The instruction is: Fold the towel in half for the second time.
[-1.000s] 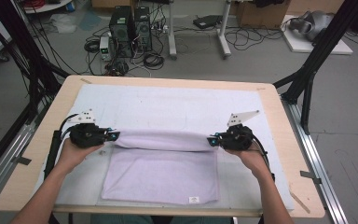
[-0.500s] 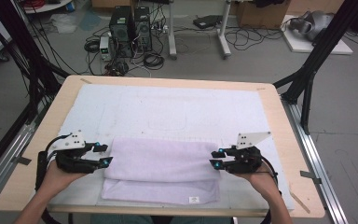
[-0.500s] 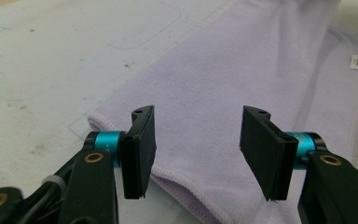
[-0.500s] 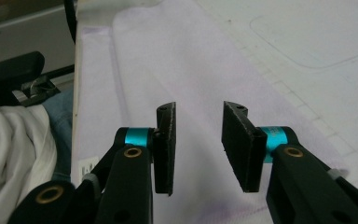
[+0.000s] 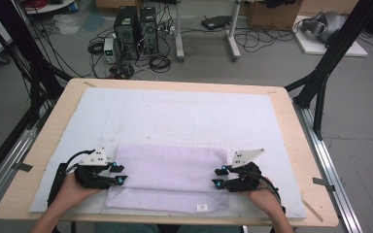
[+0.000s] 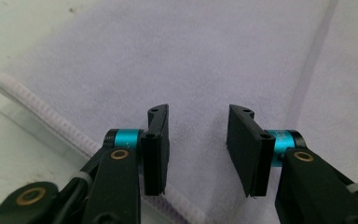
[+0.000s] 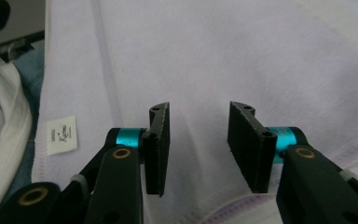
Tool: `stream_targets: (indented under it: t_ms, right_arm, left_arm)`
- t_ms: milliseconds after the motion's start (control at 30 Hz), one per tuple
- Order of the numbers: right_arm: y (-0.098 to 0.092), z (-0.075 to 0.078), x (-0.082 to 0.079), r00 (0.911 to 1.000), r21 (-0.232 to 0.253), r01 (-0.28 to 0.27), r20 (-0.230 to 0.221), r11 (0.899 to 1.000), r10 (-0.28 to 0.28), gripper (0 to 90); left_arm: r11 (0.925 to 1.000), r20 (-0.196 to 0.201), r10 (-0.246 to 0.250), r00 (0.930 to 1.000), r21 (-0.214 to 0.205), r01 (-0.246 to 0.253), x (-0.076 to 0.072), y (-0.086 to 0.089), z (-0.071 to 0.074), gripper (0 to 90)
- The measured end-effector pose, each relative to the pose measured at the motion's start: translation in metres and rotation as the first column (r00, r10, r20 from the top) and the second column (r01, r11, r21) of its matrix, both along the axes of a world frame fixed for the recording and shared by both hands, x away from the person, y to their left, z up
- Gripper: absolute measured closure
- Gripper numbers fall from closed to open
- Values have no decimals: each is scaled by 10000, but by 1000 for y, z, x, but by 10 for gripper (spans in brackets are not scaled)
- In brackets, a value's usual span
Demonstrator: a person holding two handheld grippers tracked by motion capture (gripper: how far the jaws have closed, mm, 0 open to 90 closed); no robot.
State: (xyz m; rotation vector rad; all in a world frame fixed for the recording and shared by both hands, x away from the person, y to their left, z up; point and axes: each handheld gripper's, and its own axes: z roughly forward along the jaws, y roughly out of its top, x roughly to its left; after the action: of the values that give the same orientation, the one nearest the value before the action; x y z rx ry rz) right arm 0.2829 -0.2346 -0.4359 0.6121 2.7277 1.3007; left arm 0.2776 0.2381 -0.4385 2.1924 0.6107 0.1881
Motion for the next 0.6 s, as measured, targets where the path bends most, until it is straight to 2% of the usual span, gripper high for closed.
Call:
stream_targets:
  t_ms: [33, 167, 267, 400, 467, 500, 600]
  right_arm:
    - [1, -2, -2, 10000, -88, -36, 24, 10000, 36, 564]
    - [-1, -5, -7, 9998, 183, 51, 165, 9998, -54, 535]
    - [-1, -3, -9, 9993, 280, 24, 366, 9996, -34, 535]
    - [3, -6, -7, 9991, 186, 60, 428, 9998, -68, 540]
    - [6, -9, -6, 9994, 83, 86, 335, 9999, -89, 559]
    - [6, -11, -5, 9992, 93, 162, 377, 9998, -165, 599]
    - [6, -12, -5, 9984, 59, 331, 467, 9994, -333, 738]
  left_arm:
    - [9999, 23, 60, 10000, -97, -60, -1, 2, -1, 579]
    - [9993, 277, 287, 9992, -244, -280, -4, 6, 0, 561]
    - [9971, 313, 561, 9979, -534, -544, -4, 9, 2, 542]
    - [9975, 279, 625, 9977, -357, -615, -2, 8, -2, 553]
    - [9973, 404, 698, 9967, -273, -687, -3, 5, -6, 593]
    - [9969, 476, 739, 9961, -301, -725, -3, 5, -6, 638]
    - [9974, 535, 654, 9964, -353, -636, -3, 3, -6, 827]
